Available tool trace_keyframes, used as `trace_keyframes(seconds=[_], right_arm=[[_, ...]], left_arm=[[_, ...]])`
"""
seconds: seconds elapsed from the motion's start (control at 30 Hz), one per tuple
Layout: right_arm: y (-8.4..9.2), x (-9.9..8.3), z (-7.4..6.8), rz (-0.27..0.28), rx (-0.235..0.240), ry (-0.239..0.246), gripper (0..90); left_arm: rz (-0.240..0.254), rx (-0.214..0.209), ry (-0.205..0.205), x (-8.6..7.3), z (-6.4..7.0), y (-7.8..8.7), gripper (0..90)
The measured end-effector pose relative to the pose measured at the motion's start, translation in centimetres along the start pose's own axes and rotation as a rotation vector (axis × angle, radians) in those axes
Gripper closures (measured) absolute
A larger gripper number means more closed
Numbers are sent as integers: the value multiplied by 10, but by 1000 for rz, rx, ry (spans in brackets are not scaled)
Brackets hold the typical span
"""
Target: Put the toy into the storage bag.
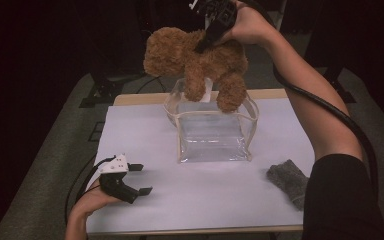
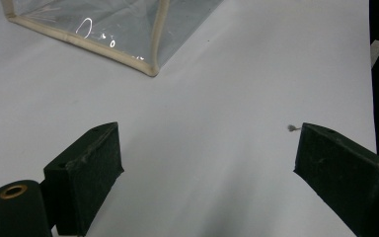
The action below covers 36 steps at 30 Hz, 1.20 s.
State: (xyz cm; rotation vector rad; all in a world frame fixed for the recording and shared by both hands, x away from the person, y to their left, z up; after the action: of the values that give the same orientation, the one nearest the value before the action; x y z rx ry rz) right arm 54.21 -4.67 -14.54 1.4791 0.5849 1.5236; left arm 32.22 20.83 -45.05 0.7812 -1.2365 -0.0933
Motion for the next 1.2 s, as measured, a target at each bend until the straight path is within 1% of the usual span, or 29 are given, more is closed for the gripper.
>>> trace_keyframes(seconds=[0.13, 0.2, 0.27, 0.3, 0.43, 0.5, 0.57, 0.6, 0.7, 0.73, 0.9, 1.03, 1.2], right_arm=[[-9, -4, 10, -26, -17, -13, 690], [-13, -7, 16, -26, -19, -16, 690], [-17, -9, 19, -23, -21, -31, 690], [-20, -10, 20, -25, -23, -29, 690], [-30, -12, 19, -38, -33, -19, 688], [-35, -14, 17, -43, -29, -13, 687], [-39, -16, 12, -49, -31, -9, 687], [-39, -16, 12, -49, -31, -9, 687], [-40, -16, 2, -51, -36, 7, 687], [-39, -16, -6, -46, -37, 27, 687], [-38, -15, -24, -55, -37, 59, 685], [-38, -13, -35, -44, -29, 69, 685], [-38, -9, -50, -43, -20, 88, 684]], left_arm=[[-3, -3, 1, -1, 0, -1, 97], [-4, -5, 0, -1, 0, -1, 97], [-3, -8, 1, -1, 1, -1, 97], [-4, -8, 2, -1, 1, -1, 97], [-6, -11, 2, -1, 2, -3, 97], [-6, -14, -3, -1, 3, -3, 97], [-9, -14, -4, -1, 3, -3, 97], [-9, -14, -4, -1, 3, -3, 97], [-12, -19, -6, -1, 5, -4, 97], [-13, -19, -7, -1, 5, -4, 97], [-17, -26, -14, 0, 8, -5, 97], [-17, -31, -15, 1, 9, -6, 97], [-18, -29, -12, 0, 10, -5, 97]])
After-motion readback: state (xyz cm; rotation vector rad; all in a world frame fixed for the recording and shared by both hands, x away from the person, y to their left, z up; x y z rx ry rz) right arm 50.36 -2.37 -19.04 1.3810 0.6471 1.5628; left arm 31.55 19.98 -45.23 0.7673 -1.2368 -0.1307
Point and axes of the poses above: each handheld gripper's, and its own axes: y roughly backward along the jaws, x roughly out of its top, z roughly to its right, the point moved 6 cm from there along -y, roughly forward along the jaws, and after that the axes turned 4 degrees about y, right-handed, at the moved point
